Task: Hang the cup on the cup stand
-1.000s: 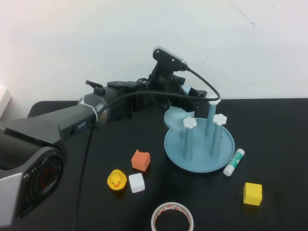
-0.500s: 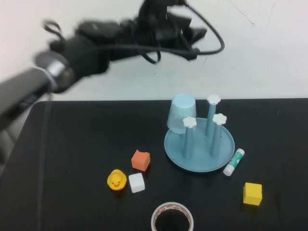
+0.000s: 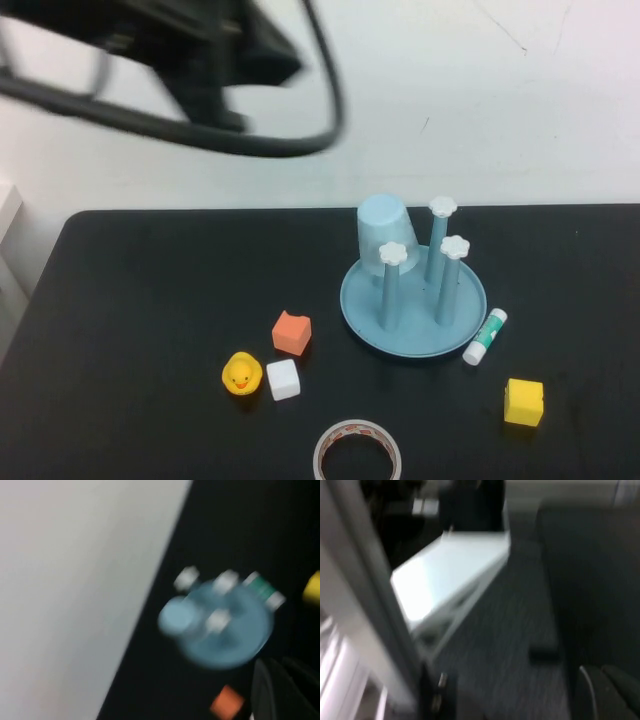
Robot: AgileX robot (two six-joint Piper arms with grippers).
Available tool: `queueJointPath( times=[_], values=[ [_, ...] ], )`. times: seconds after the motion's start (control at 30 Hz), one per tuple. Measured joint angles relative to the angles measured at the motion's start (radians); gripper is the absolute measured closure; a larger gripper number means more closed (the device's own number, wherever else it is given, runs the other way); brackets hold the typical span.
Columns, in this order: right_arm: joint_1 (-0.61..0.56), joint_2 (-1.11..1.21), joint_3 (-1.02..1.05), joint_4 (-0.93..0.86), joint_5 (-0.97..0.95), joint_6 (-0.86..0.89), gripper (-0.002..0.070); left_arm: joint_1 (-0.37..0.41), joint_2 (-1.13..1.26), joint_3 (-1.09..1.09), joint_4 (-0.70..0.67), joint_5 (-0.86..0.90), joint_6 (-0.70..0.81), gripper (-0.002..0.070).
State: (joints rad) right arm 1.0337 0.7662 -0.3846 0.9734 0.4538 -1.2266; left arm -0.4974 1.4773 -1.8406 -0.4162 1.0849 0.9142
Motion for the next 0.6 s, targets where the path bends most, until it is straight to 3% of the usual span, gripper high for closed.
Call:
queueJointPath(
  times=[0.13,0.23,0.43,0.6],
  values=[
    [0.000,0.000,-0.092,-0.394,0.134,0.415,0.0678,0.000,-0.140,0.000,0.254,0.064,-0.181,0.0675],
    [0.000,0.000,-0.159,-0.619,0.194,0.600,0.0678,0.000,-0.274,0.000,0.396,0.116,-0.297,0.0675],
    [0.000,0.000,-0.222,-0.850,0.205,0.689,0.0678,0.000,-0.612,0.086,0.432,0.068,-0.465,0.0675],
    [0.000,0.000,-0.227,-0.873,0.163,0.712,0.0678,0.000,-0.945,0.318,0.411,-0.179,-0.538,0.0675]
  ],
)
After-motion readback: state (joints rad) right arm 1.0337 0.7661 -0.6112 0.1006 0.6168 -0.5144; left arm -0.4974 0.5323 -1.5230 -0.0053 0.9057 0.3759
